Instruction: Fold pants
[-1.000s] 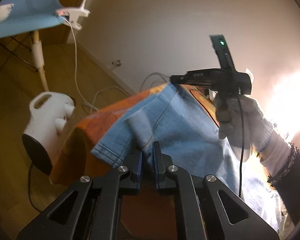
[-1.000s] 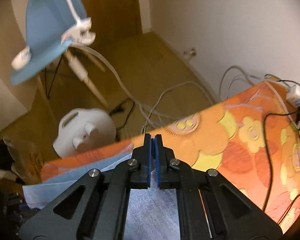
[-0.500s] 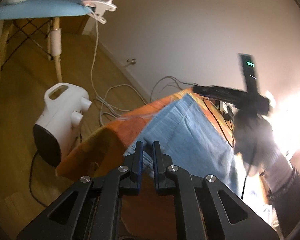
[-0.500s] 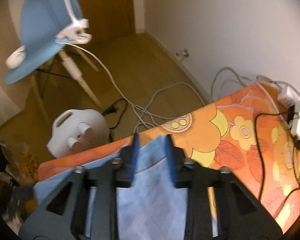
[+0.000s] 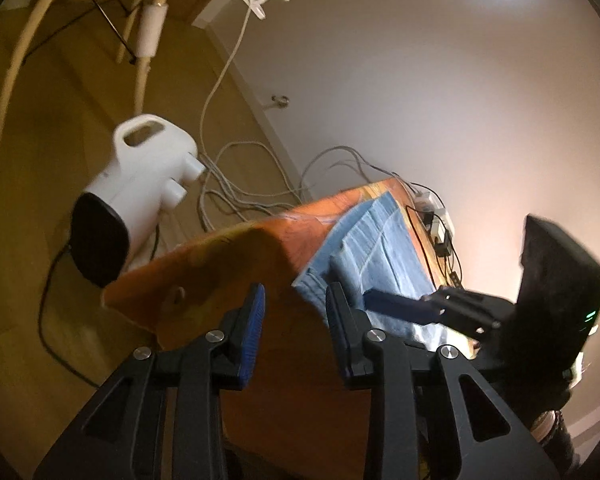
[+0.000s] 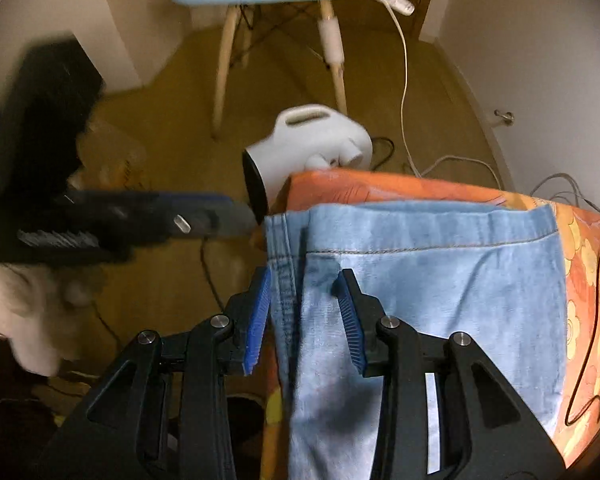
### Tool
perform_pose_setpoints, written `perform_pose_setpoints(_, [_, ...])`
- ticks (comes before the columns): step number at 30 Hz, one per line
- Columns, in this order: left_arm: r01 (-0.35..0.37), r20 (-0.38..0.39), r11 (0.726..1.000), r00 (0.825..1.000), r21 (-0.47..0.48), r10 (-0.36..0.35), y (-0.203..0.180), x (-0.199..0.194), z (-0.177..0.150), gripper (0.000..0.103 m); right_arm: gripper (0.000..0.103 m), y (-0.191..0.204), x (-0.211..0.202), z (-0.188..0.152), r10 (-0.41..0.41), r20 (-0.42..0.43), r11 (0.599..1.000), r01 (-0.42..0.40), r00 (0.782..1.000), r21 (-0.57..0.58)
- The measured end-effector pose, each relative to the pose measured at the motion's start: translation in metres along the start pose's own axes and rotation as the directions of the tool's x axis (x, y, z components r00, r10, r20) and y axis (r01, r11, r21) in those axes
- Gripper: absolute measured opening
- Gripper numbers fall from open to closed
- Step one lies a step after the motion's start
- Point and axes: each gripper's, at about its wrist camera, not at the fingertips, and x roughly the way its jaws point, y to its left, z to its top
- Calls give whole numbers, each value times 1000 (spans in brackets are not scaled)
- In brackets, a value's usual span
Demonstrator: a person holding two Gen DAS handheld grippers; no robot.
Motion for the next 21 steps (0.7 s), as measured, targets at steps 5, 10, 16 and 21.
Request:
perform_pose_setpoints(5, [-2, 4, 1000, 1000, 12, 2, 4, -5, 5, 30, 28, -10, 3, -4, 13, 9, 998, -14, 1000, 61])
perform_pose_setpoints(10, [7, -13, 1000, 1000, 17, -7, 7, 0, 2, 30, 27, -23, -2, -4, 34, 27, 991, -37, 999, 130])
perform_pose_setpoints(16, [-2, -35, 1000, 999, 18, 2, 13, 4, -3, 30, 30, -13, 8, 3, -28, 4, 996, 27, 1000, 90])
perform_pose_setpoints(21, [-7, -35, 999, 999, 31, 8, 13, 2, -3, 30, 19, -16, 9, 7, -53, 3, 993, 52, 999, 103])
